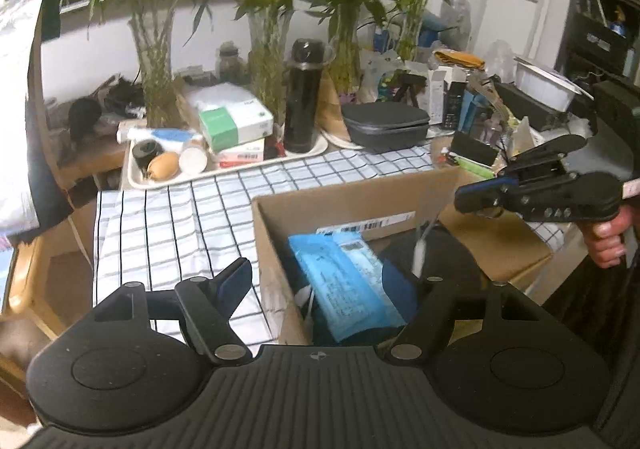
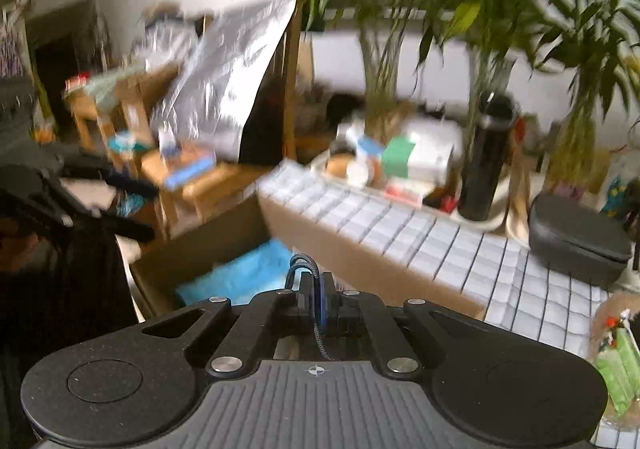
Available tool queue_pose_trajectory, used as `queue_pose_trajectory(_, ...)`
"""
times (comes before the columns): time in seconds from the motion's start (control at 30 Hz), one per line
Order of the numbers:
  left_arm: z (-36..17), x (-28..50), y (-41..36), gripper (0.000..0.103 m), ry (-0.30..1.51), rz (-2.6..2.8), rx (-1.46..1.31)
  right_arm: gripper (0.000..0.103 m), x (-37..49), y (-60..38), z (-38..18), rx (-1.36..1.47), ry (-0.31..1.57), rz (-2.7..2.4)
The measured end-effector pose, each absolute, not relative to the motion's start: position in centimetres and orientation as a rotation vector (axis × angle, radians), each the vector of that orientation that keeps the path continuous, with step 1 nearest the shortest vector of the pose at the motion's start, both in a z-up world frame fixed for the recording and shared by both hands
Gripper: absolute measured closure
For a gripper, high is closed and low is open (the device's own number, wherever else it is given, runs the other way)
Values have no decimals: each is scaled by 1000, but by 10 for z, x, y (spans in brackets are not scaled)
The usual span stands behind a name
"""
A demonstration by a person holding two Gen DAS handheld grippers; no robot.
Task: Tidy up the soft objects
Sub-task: 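Carry the blue packet into the cardboard box and open both tools, then withdraw both tools up and away from the box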
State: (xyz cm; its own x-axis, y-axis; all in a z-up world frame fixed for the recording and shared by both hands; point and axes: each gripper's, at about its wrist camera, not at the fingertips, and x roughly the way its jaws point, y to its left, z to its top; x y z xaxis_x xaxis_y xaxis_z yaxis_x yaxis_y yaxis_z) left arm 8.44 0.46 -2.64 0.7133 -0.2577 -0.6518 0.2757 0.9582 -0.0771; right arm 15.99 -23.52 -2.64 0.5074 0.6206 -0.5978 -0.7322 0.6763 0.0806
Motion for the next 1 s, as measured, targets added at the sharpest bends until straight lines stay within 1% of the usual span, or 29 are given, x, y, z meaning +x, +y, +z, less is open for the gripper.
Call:
queue_pose_trajectory(0.03, -27, 85, 7, 32, 721, -293, 15, 89, 160, -230, -29, -225, 644, 806)
queue_pose_trajectory(0.07, -28, 85, 8, 32, 722, -290, 5, 69, 161, -224, -33, -256, 656, 792)
queue_pose_trajectory(0.1, -29, 85, 10, 32, 722, -287, -1, 55, 161, -220, -35, -273, 663, 782)
queue_pose_trajectory(0.13, -29, 85, 11, 32, 723, -282, -4, 29, 161, -217, -36, -285, 660, 771)
queue_pose_trajectory(0.17, -29, 85, 11, 32, 721, -276, -4, 18, 161, -215, -35, -292, 645, 759)
queue_pose_trajectory(0.2, -29, 85, 11, 32, 720, -270, -2, 15, 160, -215, -34, -288, 629, 754)
queue_pose_trajectory(0.27, -29, 84, 12, 32, 717, -259, 5, 4, 163, -216, -31, -269, 618, 739)
queue_pose_trajectory(0.33, -29, 84, 11, 32, 718, -259, 14, 3, 166, -218, -31, -258, 615, 708)
queue_pose_trajectory(0.4, -29, 84, 11, 32, 718, -256, 22, 0, 168, -221, -30, -253, 617, 678)
queue_pose_trajectory(0.67, -27, 78, 9, 32, 697, -235, 25, 0, 166, -228, -30, -244, 605, 588)
queue_pose_trajectory(1.0, -20, 63, -6, 31, 625, -239, 117, 0, 141, -236, -34, -212, 615, 468)
